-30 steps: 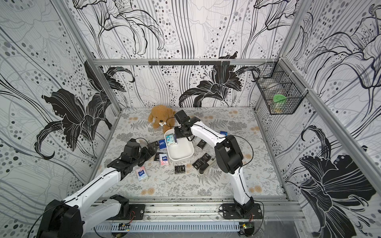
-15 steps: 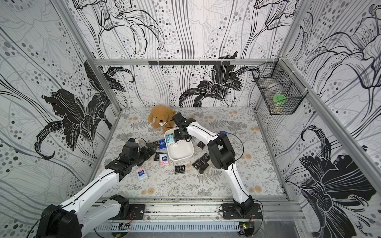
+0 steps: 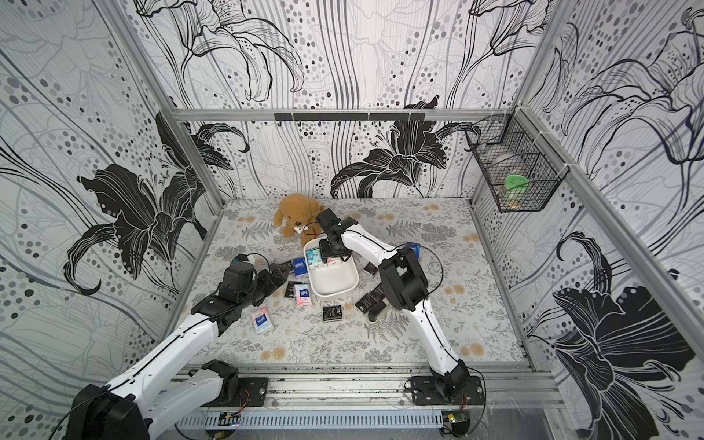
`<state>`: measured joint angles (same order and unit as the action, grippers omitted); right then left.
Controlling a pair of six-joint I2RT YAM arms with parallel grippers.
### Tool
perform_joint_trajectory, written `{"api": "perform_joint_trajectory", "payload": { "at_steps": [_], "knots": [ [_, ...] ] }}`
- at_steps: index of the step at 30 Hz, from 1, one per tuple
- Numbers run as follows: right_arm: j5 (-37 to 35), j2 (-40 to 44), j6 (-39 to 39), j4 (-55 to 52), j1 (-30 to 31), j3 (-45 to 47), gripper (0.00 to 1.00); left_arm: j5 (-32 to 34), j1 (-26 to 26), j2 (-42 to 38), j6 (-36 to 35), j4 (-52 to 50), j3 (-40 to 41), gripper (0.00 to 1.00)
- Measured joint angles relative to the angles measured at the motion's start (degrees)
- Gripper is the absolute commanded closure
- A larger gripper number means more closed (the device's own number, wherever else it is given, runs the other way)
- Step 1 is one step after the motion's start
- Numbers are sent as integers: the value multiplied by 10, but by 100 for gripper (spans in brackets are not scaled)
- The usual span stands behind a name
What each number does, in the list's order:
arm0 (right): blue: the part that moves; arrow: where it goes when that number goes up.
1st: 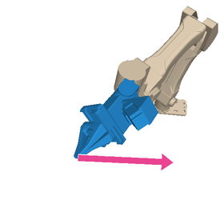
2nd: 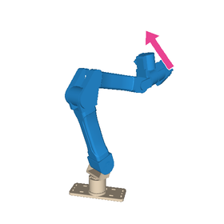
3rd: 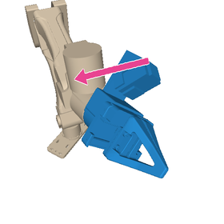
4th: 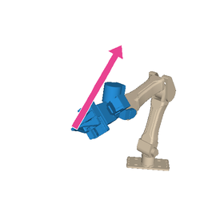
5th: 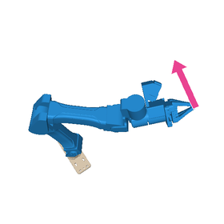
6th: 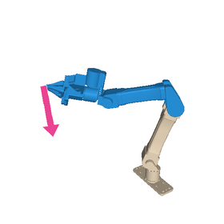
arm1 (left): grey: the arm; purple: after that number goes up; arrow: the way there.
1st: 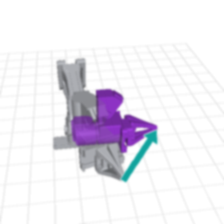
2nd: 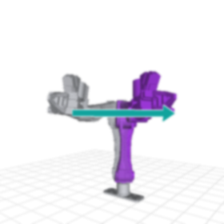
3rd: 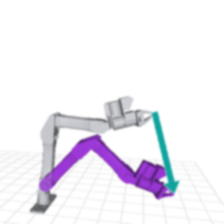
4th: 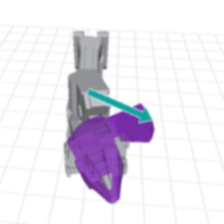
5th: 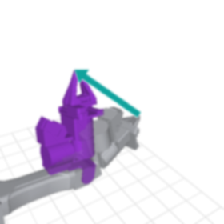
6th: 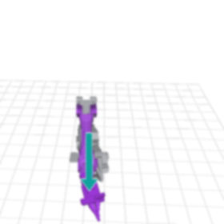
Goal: Put the pocket tissues into the storage box
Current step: Place the pocket tissues in the storage box, then pick up the pocket tissues from the center of the board.
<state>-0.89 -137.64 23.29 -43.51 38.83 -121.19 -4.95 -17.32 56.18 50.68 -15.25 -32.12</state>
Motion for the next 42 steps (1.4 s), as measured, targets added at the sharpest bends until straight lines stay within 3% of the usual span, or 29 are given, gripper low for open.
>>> {"api": "perform_joint_trajectory", "payload": {
  "at_steps": [12, 20, 25, 32, 42],
  "knots": [
    [-26, 50, 0, 3, 0, 33, 34, -3, 0, 1, 0, -2, 0, 3],
    [-61, 162, 12, 20, -14, 90, 16, -20, 0, 24, 0, 1, -9, 3],
    [-67, 211, 13, 30, -63, 144, 8, -31, 0, 37, 0, 2, -10, 3],
    [-80, 217, 21, 32, -151, 201, 3, -41, 0, 52, 1, 5, -10, 3],
    [-76, 191, 59, 38, -179, 219, 3, -51, 0, 59, 9, 16, -10, 3]
  ]
}}
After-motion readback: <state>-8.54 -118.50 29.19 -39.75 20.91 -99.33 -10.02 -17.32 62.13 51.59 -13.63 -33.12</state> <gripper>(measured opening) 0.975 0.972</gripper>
